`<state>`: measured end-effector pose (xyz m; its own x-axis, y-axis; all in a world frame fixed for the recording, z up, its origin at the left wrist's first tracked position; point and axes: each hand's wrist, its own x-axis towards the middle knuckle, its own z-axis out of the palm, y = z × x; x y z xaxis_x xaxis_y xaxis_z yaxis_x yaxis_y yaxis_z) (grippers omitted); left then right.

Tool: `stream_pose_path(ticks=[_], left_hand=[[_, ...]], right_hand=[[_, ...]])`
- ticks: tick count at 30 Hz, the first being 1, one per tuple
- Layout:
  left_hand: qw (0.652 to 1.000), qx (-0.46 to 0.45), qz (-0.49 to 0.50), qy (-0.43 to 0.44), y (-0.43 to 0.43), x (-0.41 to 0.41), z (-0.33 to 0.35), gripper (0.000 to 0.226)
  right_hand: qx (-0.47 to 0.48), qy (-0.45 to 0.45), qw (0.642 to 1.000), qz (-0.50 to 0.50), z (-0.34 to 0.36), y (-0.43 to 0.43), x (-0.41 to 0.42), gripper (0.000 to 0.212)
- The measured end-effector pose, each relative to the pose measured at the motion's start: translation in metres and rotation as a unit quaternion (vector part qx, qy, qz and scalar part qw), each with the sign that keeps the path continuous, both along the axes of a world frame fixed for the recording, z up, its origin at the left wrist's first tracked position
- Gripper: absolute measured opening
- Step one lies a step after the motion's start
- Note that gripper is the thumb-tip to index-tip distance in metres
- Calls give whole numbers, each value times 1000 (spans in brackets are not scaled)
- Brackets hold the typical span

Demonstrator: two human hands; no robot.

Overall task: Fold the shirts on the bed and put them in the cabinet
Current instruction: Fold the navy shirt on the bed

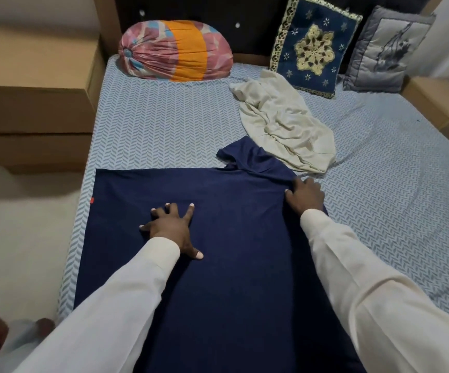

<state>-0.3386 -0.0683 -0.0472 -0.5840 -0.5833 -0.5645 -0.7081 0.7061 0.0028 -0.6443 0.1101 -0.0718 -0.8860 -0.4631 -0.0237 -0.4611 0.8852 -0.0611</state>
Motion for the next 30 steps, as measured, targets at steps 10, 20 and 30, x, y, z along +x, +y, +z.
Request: stream_pose_path(ticks=[10,20,30], left_hand=[[999,-29,15,23,0,-2,-11,137],[966,-186,-54,172,61,49,-18,78],[943,25,-207,259,146,135,-12,43]], right_hand=[[27,-53,998,-35,7,-28,-30,52],[-5,42,997,58,-19,120,143,26],[-97,-93,951,-279,0,272,220,57]])
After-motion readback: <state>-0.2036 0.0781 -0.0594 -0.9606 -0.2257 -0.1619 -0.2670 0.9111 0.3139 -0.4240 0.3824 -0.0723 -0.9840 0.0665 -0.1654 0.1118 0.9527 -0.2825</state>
